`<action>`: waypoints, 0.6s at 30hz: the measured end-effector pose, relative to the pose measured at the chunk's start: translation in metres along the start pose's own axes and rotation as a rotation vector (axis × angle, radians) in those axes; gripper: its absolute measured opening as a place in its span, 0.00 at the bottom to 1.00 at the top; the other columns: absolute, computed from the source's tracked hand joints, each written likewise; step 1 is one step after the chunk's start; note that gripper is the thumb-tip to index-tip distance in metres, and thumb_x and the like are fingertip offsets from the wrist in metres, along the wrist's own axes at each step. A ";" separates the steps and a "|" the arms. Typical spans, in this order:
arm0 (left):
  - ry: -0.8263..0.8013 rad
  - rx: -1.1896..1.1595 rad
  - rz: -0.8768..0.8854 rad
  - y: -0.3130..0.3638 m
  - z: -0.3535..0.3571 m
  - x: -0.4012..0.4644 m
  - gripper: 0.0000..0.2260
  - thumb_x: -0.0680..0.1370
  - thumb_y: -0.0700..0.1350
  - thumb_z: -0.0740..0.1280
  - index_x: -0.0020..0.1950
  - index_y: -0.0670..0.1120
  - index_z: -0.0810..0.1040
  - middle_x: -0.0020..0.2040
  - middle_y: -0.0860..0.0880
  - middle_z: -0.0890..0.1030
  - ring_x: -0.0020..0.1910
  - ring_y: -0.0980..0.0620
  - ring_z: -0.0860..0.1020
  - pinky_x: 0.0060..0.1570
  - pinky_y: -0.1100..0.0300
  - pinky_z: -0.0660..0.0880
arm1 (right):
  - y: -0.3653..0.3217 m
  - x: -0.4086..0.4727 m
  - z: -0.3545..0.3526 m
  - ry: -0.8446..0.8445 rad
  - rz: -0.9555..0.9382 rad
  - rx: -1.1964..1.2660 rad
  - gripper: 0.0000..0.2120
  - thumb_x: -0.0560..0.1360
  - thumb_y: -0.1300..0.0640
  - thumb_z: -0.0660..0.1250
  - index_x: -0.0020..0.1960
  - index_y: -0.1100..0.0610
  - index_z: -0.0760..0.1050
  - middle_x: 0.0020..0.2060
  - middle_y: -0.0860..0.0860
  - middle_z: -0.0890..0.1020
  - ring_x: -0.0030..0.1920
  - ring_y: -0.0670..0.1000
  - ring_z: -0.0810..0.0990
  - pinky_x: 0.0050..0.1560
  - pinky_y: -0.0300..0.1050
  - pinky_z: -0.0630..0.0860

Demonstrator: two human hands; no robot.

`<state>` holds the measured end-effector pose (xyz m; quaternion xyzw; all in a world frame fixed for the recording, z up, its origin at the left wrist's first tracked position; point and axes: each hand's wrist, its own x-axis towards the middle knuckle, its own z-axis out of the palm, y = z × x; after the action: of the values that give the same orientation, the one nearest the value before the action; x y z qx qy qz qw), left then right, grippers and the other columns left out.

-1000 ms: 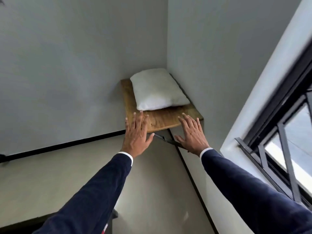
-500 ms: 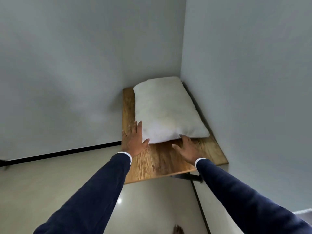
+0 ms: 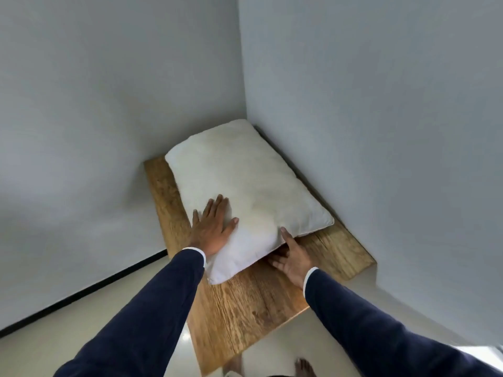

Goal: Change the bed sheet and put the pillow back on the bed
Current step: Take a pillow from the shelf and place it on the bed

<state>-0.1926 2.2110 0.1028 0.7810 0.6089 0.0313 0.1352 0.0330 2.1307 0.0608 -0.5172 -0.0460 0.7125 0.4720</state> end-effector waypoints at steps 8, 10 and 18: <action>-0.008 0.047 0.186 -0.011 0.015 0.012 0.32 0.82 0.66 0.47 0.80 0.48 0.59 0.78 0.49 0.65 0.72 0.43 0.68 0.66 0.43 0.68 | -0.029 0.017 0.050 0.308 -0.379 0.030 0.31 0.66 0.49 0.82 0.65 0.55 0.77 0.57 0.52 0.84 0.56 0.53 0.84 0.63 0.54 0.78; 0.065 0.035 0.258 -0.012 0.009 0.013 0.29 0.82 0.65 0.46 0.73 0.48 0.68 0.69 0.47 0.76 0.62 0.43 0.76 0.59 0.45 0.72 | -0.031 0.009 0.048 0.399 -0.446 -0.053 0.27 0.70 0.53 0.79 0.66 0.57 0.75 0.59 0.54 0.83 0.56 0.54 0.83 0.63 0.55 0.78; 0.352 0.037 0.679 0.030 -0.035 0.035 0.17 0.81 0.55 0.55 0.66 0.50 0.72 0.63 0.50 0.76 0.56 0.47 0.77 0.51 0.49 0.73 | -0.030 -0.129 -0.020 0.539 -0.729 -0.350 0.17 0.75 0.55 0.74 0.61 0.52 0.73 0.51 0.44 0.83 0.48 0.43 0.82 0.42 0.34 0.76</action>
<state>-0.1627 2.2444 0.1402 0.9233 0.3297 0.1970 -0.0040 0.0698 2.0458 0.1572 -0.7052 -0.2193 0.3228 0.5919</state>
